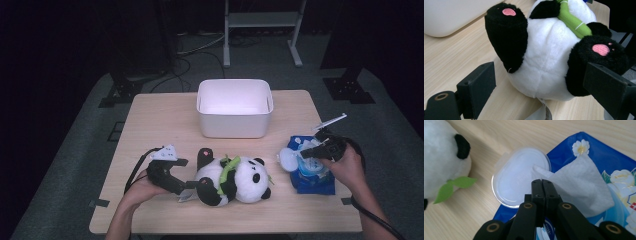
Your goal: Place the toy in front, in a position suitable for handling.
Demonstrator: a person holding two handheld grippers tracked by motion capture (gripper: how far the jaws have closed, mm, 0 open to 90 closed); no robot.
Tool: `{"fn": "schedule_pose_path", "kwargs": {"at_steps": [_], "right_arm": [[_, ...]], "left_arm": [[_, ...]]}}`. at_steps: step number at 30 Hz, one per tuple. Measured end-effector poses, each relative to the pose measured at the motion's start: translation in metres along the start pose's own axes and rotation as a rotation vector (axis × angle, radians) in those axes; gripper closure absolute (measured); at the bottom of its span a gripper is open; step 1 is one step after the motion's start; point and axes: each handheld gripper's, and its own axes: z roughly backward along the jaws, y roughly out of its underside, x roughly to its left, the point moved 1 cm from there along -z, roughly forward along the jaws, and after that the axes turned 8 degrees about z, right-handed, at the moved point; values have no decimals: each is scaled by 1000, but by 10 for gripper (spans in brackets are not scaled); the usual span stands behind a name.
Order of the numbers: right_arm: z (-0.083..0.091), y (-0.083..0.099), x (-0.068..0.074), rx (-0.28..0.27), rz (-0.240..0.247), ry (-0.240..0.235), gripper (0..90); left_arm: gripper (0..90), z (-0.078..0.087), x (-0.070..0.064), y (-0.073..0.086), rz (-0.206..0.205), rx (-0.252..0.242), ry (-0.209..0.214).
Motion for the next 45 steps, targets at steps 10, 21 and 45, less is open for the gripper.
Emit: {"fn": "schedule_pose_path", "kwargs": {"at_steps": [10, 21, 45], "right_arm": [[35, -6, 1, -119, -24, -28, 884], [62, -26, 23, -177, 40, -72, 882], [13, -128, 208, -181, 480, -384, 879]], "left_arm": [[98, 0, 0, -1, -4, -5, 8], [98, -2, 2, -1, 7, -7, 10], [98, -4, -3, -6, -15, -34, 44]]}}
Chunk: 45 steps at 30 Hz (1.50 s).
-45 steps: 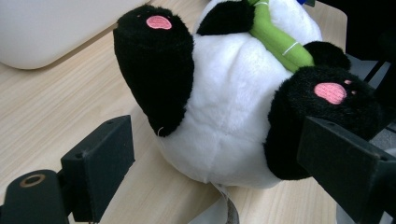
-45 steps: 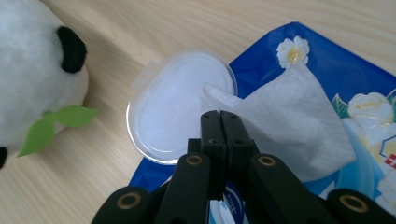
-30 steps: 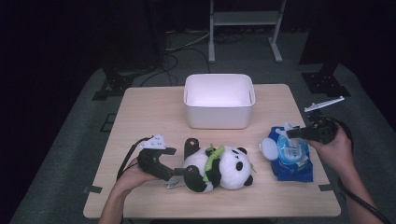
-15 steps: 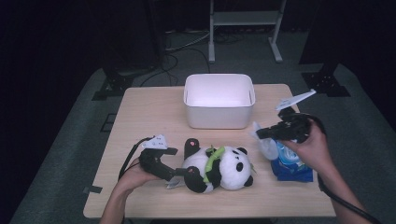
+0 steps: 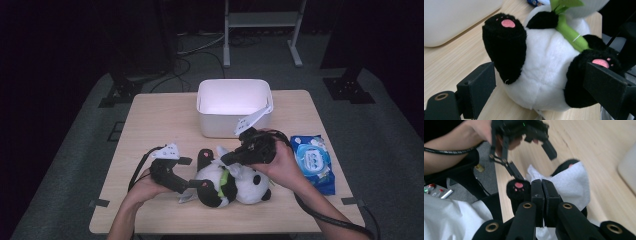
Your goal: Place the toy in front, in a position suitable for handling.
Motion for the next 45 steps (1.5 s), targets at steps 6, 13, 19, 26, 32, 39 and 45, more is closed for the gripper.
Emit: {"fn": "schedule_pose_path", "kwargs": {"at_steps": [6, 13, 19, 26, 32, 39, 45], "right_arm": [[-7, 31, -10, 24, -51, 13, 872], [-4, 66, -10, 38, -58, 62, 831], [-4, 85, -12, 23, -61, 95, 790], [-14, 72, -9, 66, 9, 153, 659], [-28, 58, -6, 118, 95, 227, 548], [-41, 57, -9, 157, 134, 289, 629], [-39, 62, -12, 170, 124, 267, 755]], "left_arm": [[98, -2, -7, -5, -11, -23, 12], [98, -6, -6, -4, 1, -29, 29], [98, -5, -9, -8, -23, -27, -1], [99, -6, -8, -11, -17, -17, -6], [101, -13, -7, -10, -4, 3, 36], [101, -11, -12, -15, -30, 10, 3], [100, -15, -25, -21, -43, 10, 31]]}}
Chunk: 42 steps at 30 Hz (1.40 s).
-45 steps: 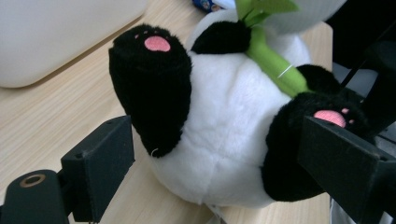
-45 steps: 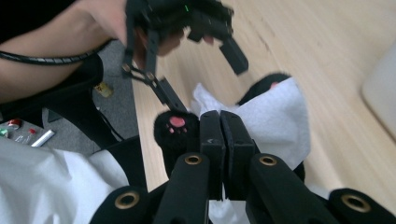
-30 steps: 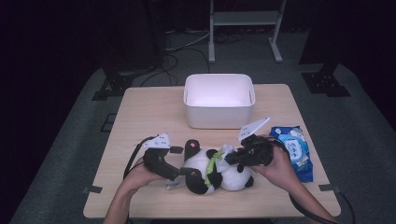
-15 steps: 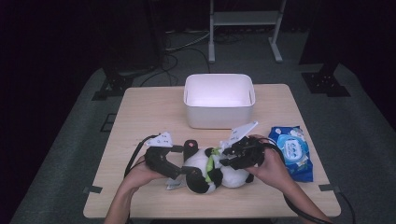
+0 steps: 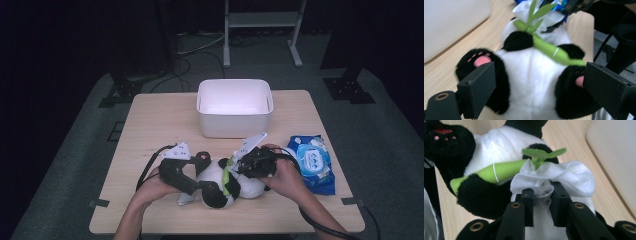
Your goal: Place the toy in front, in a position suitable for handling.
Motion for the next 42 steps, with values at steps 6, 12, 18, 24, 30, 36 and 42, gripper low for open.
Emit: {"fn": "schedule_pose_path", "kwargs": {"at_steps": [6, 12, 18, 24, 30, 36, 42], "right_arm": [[0, 6, 2, 16, -12, -27, 789], [2, 8, 5, 34, -20, -53, 805], [2, 7, 6, 48, -55, -81, 815], [5, 10, 11, 52, -87, -114, 823], [8, 15, 20, 24, -105, -104, 825], [5, 20, 14, -15, -162, -117, 826], [3, 21, 10, -31, -188, -113, 824]], "left_arm": [[100, -8, -7, -2, -18, 40, 20], [139, -10, -6, -2, -49, 69, -26], [165, -10, -4, -2, -74, 86, -80], [126, -16, 6, 4, -98, 180, -256], [109, -10, 14, 5, -32, 134, -155], [109, 1, -4, -7, -59, 57, -63], [108, -10, -25, -12, -124, 98, -31]]}}
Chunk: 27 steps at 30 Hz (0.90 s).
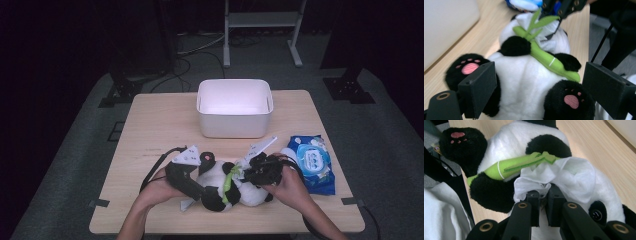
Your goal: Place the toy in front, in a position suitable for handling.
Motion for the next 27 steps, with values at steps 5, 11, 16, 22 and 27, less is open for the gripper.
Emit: {"fn": "schedule_pose_path", "kwargs": {"at_steps": [5, 11, 16, 22, 27], "right_arm": [[0, 0, 0, -1, 0, -6, 824], [0, 0, 2, -1, -7, -12, 825], [0, 2, 3, -7, -21, -31, 827], [1, 7, 9, -52, -16, -1, 820], [3, 11, 8, -84, -27, -3, 819]], "left_arm": [[102, -14, 3, 5, 26, 54, 0], [134, -14, 7, 5, 15, 74, -48], [134, -12, 11, 6, 28, 78, -83], [110, -12, 12, 7, 23, 56, -56], [105, -8, 13, 4, 8, -5, -19]]}}
